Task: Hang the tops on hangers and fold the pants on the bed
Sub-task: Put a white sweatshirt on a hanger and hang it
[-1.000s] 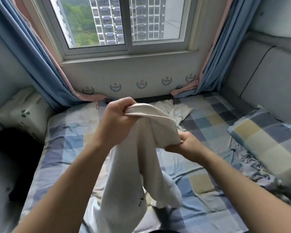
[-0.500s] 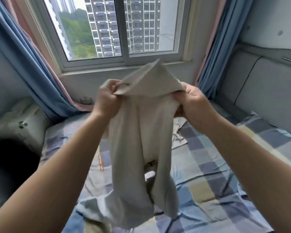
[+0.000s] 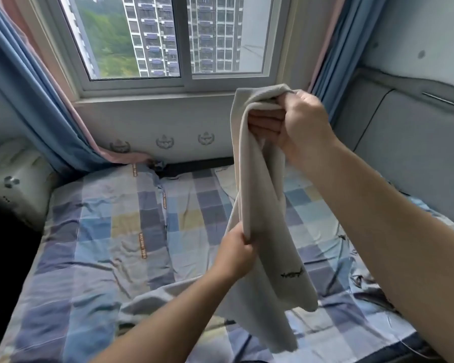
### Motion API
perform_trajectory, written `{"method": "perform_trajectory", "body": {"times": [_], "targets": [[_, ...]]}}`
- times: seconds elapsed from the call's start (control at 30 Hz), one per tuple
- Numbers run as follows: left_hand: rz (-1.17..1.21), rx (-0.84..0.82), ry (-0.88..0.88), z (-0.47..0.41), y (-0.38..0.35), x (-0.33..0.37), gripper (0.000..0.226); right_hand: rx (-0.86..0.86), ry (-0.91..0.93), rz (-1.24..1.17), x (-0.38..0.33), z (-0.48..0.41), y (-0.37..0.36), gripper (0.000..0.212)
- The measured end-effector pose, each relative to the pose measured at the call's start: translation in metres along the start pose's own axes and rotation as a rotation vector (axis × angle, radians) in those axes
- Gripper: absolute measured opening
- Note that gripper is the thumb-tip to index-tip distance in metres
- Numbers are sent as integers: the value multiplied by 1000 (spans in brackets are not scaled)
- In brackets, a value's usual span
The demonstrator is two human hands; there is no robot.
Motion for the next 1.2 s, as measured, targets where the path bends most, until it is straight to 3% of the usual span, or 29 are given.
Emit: {"method": "perform_trajectory", "body": {"times": [0.07,0.17,0.27,0.4,0.57,0.67,0.77,0.8,0.87,0.97,1.07,1.1,1.2], "targets": [[35,-4,54,0,-2,-15,15,64,3,-37,-1,-3,16,32],[150,-5,-4,-2,7,-5,23,58,-62,39,22,5,37,26],[282,81,-36,-4,28,14,28,-44,-156,314,69,32,53,32],[507,228,180,-3,56,-2,22,-263,-187,442,146,89,55,38],[587,112,286,12,46,-5,18,-452,-366,554,264,161,47,63],[655,45,300,17,43,-1,15,-502,-456,578,307,182,39,61],[688,-1,295,19,53,4,12,-461,-363,659,306,175,39,13],[693,-18,287,20,58,6,12,-430,-327,685,300,170,41,11],[683,-31,274,20,67,6,20,-379,-289,680,289,163,45,25],[686,-33,248,20,72,6,29,-421,-303,603,282,162,39,8],[748,-100,242,24,61,12,21,-571,-405,716,301,177,23,62],[761,-120,241,24,57,15,19,-582,-403,797,308,180,20,64],[765,-114,236,20,61,19,22,-469,-304,932,307,171,26,26]]}}
Point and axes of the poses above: each hand's wrist, its own z-axis away from the middle knuckle, its own y-axis out of the back of the hand, x = y × z, the point moved 10 cm from there along -z, towards the middle knuckle, and after that the axes turned 9 degrees about z, right-handed, at the moved point
